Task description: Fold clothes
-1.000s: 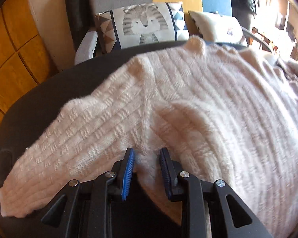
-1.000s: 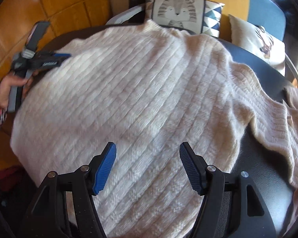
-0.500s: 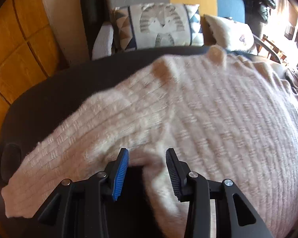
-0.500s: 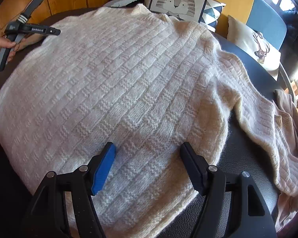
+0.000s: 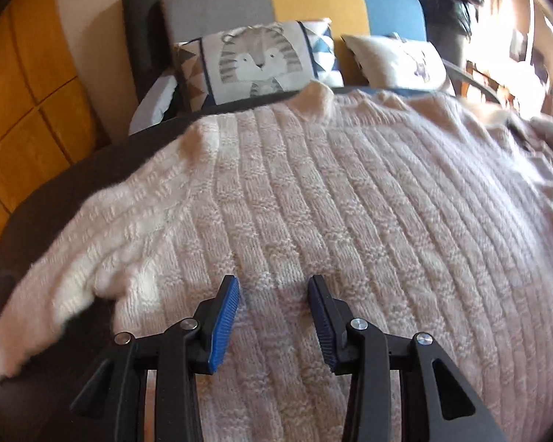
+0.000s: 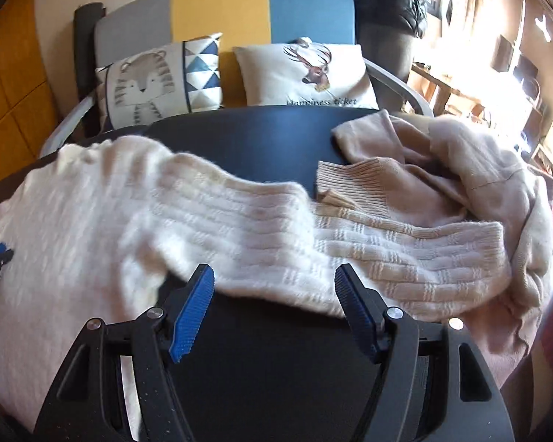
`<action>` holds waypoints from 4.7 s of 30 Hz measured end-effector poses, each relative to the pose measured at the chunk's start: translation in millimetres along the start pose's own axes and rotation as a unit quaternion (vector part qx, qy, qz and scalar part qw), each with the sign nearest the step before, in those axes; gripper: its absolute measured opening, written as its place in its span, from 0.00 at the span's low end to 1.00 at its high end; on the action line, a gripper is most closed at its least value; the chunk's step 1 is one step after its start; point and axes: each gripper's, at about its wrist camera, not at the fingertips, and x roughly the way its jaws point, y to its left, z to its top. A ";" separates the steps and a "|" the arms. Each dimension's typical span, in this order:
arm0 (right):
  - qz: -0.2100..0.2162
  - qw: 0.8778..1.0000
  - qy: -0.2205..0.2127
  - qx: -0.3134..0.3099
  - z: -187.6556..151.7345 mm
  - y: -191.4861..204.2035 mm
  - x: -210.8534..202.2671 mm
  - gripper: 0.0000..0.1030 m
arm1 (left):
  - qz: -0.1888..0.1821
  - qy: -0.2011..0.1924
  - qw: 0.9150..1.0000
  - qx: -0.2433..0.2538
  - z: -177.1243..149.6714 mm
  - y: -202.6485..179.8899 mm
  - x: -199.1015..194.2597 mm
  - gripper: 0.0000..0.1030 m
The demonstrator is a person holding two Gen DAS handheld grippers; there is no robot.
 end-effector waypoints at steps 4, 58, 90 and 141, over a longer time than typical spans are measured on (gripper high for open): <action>0.010 0.999 0.028 -0.022 5.7 23.5 41.8 0.69 | -0.008 -0.014 0.999 -0.030 -7.0 6.1 -1.5 0.44; 0.170 0.976 0.068 -0.121 -101.2 116.5 -7.7 0.41 | 0.056 -0.017 0.992 -0.111 -9.8 -9.2 -3.9 0.49; 0.222 0.956 0.079 -0.174 -108.4 109.2 -43.5 0.42 | 0.057 0.005 0.991 -0.122 -11.6 -15.6 -14.1 0.51; 0.283 0.886 0.201 -0.307 2.3 202.4 51.0 0.42 | 0.070 -0.040 0.990 -0.116 21.6 25.5 40.1 0.61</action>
